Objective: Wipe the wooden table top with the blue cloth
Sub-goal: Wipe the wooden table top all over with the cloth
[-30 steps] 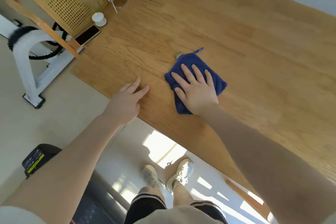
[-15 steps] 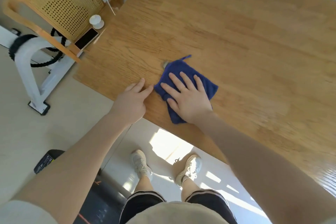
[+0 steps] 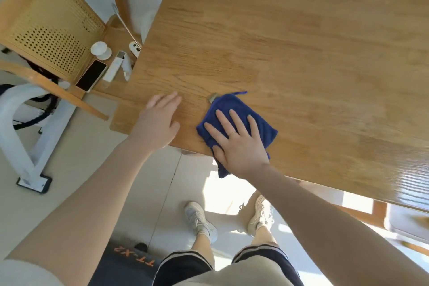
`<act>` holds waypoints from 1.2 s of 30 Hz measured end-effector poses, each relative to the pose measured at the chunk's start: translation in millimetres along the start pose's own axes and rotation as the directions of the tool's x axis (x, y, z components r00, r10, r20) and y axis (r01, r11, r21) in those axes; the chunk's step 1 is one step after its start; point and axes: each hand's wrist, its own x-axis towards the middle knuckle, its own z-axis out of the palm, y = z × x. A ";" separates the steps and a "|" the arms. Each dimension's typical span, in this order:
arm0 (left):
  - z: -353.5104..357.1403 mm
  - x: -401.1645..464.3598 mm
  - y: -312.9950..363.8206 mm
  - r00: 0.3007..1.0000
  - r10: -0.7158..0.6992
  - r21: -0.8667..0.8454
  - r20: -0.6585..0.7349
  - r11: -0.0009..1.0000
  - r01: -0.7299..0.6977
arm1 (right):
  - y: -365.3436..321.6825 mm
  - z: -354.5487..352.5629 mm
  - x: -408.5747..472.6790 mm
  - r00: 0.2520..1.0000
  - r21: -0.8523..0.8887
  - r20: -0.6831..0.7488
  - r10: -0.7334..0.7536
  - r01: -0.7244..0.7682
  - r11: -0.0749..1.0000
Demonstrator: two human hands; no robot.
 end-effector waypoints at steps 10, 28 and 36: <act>5.1 -14.6 -72.0 0.978 -0.201 0.011 0.062 0.980 0.200 | -45.3 4.2 39.3 0.974 0.014 -0.147 0.171 -0.171 0.985; 10.0 -15.5 -96.0 0.994 -0.104 0.036 0.045 0.994 0.103 | -88.8 0.3 65.3 0.991 -0.079 -0.018 -0.131 0.129 0.988; 9.8 -13.1 -98.7 0.989 -0.147 -0.023 0.023 0.989 0.148 | -84.2 -23.1 152.1 0.997 0.008 -0.041 0.070 -0.070 0.998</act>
